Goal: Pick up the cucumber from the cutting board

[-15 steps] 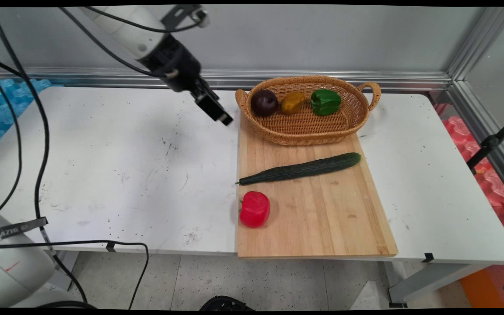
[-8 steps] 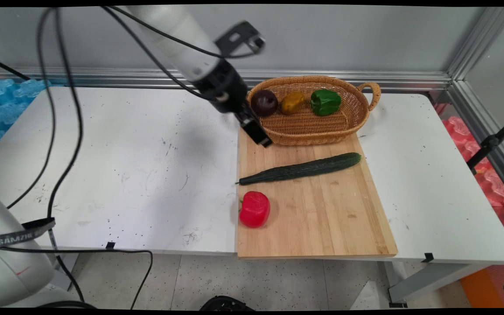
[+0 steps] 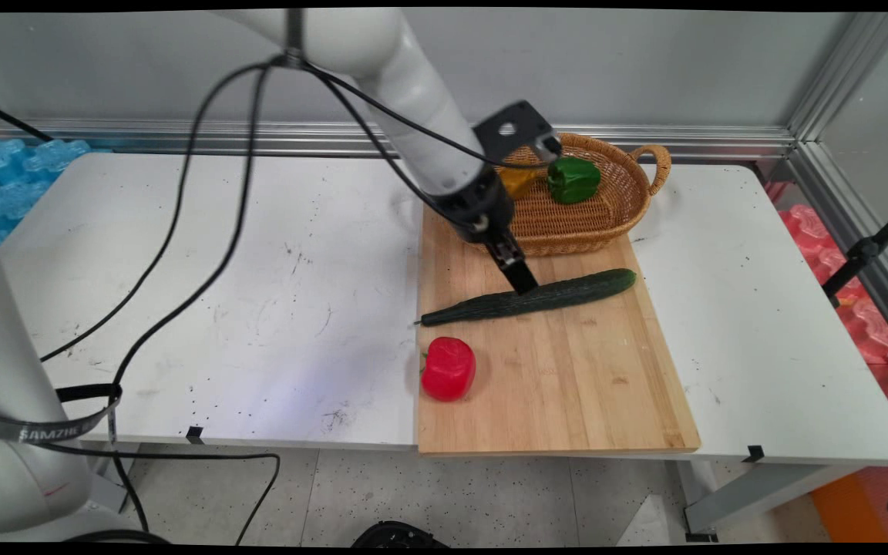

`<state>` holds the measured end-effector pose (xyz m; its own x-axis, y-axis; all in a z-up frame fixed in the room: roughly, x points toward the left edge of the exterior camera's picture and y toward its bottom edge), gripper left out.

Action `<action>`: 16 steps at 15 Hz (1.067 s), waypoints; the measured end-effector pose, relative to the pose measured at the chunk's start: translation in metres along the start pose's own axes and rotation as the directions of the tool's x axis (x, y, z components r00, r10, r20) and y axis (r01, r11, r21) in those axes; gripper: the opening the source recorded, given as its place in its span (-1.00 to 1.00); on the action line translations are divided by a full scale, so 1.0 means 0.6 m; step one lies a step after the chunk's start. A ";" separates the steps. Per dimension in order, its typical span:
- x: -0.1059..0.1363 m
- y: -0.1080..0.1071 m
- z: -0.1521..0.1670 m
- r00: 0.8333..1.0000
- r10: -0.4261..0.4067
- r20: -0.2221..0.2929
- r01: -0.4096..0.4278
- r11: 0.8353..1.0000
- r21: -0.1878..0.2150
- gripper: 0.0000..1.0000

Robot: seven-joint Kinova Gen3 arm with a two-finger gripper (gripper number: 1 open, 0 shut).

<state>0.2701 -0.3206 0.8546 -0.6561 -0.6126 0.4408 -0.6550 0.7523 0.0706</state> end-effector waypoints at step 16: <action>0.034 0.017 0.142 0.993 0.069 0.098 -0.072 0.997 0.025 -1.00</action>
<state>0.2183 -0.3460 0.7879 -0.7333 -0.5801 0.3545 -0.6155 0.7879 0.0161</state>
